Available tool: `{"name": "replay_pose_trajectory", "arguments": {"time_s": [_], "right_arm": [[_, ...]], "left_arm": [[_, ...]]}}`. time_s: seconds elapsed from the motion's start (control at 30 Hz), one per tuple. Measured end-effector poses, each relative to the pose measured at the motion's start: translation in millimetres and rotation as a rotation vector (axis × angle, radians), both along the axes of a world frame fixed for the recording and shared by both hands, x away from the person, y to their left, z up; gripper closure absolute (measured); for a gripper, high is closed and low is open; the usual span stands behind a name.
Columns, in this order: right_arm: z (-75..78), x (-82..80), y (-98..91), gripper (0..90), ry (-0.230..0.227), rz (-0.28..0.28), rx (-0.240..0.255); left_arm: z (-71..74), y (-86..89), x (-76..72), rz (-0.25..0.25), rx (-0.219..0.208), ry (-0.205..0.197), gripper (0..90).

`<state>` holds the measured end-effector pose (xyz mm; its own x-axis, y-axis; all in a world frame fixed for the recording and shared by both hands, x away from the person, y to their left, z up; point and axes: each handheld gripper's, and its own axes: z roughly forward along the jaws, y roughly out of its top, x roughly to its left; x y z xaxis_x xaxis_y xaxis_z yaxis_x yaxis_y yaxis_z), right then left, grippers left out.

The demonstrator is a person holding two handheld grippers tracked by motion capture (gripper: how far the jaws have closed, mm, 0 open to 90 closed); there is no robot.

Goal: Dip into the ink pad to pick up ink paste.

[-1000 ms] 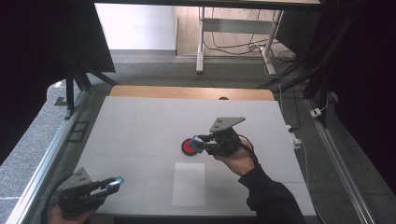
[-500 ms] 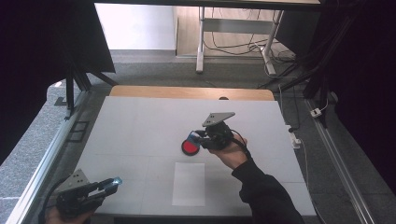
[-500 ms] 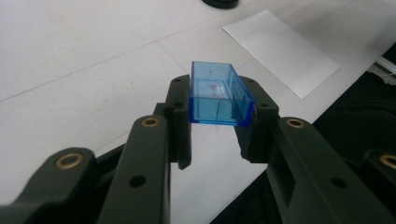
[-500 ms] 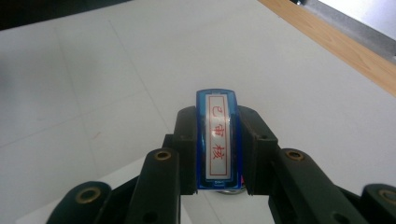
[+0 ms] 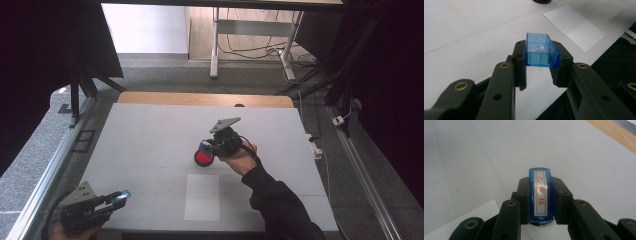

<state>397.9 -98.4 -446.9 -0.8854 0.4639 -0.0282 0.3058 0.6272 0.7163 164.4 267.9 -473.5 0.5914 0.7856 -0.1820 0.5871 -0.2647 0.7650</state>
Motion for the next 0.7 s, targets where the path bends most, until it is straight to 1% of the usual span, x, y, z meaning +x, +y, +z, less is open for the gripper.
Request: {"name": "replay_pose_trajectory", "arguments": {"time_s": [0.17,0.27,0.33,0.43,0.47,0.7], "right_arm": [[-8.5,5.4,5.6,71.6,0.019,-0.003,-0.016],[-13.6,8.6,7.8,71.6,0.022,-0.002,-0.025],[-16.9,10.0,9.0,71.7,0.035,-0.007,-0.032],[-21.4,12.7,9.2,71.7,0.036,-0.006,-0.042],[-22.5,13.3,9.2,71.7,0.044,-0.012,-0.045],[-31.4,17.8,9.4,71.7,0.061,-0.022,-0.046]], "left_arm": [[-0.2,-0.3,0.1,-0.006,0.002,0.004,68.4],[-0.3,0.1,0.1,-0.006,0.000,0.005,68.4],[-0.3,0.6,0.1,-0.007,-0.004,0.007,68.4],[-0.4,1.1,-0.2,-0.006,-0.009,0.007,68.4],[-0.4,1.2,-0.2,-0.006,-0.009,0.007,68.4],[-0.4,1.6,-0.4,-0.010,-0.012,0.008,68.4]]}}
